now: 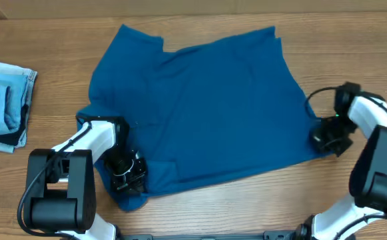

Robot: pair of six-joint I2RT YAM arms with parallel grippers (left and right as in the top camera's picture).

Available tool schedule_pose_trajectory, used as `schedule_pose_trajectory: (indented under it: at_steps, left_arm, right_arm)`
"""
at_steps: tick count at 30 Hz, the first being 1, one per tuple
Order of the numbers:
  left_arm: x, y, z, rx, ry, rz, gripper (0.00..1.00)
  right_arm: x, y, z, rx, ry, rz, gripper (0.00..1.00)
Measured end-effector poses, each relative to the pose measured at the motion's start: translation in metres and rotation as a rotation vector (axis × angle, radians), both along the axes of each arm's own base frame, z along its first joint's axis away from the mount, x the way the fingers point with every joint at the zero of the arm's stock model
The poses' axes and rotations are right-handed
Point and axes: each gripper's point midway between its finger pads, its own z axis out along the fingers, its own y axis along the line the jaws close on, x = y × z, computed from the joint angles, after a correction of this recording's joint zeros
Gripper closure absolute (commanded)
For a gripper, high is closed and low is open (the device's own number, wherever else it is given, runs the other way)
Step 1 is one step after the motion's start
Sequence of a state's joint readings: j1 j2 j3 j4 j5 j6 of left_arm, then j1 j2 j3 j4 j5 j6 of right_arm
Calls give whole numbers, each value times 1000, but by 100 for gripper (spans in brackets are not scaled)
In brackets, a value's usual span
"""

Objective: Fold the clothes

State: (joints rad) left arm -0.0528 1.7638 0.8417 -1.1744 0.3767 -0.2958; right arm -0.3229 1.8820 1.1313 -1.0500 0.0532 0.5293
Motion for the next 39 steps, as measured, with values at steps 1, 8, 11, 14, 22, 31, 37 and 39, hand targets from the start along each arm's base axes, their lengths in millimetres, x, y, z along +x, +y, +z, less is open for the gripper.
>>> schedule_pose_trajectory:
  at_steps: [1, 8, 11, 14, 22, 31, 37, 39]
  left_arm:
    - [0, 1, 0, 1, -2, -5, 96]
    - [-2, 1, 0, 4, 1, -20, 96]
    - [-3, 3, 0, 14, 4, -27, 96]
    - [-3, 4, 0, 18, 7, -29, 84]
    - [-9, 4, 3, 9, 27, -46, 14]
    - [12, -14, 22, -139, -49, -80, 0]
    - [68, -1, 84, -51, -312, -145, 0]
    - [98, 2, 107, -20, -479, -158, 0]
  right_arm:
    - [-3, -8, 0, -4, 0, -28, 96]
    - [-11, -36, 7, -59, 17, -116, 96]
    - [-1, -49, 17, -107, -6, -120, 96]
    - [17, -65, 36, -172, -71, -127, 87]
    - [138, -1, 67, 63, -553, 265, 66]
    - [198, 93, 102, 207, -861, 639, 56]
    - [214, 99, 64, 207, -839, 668, 56]
    - [210, 99, 39, 230, -785, 655, 56]
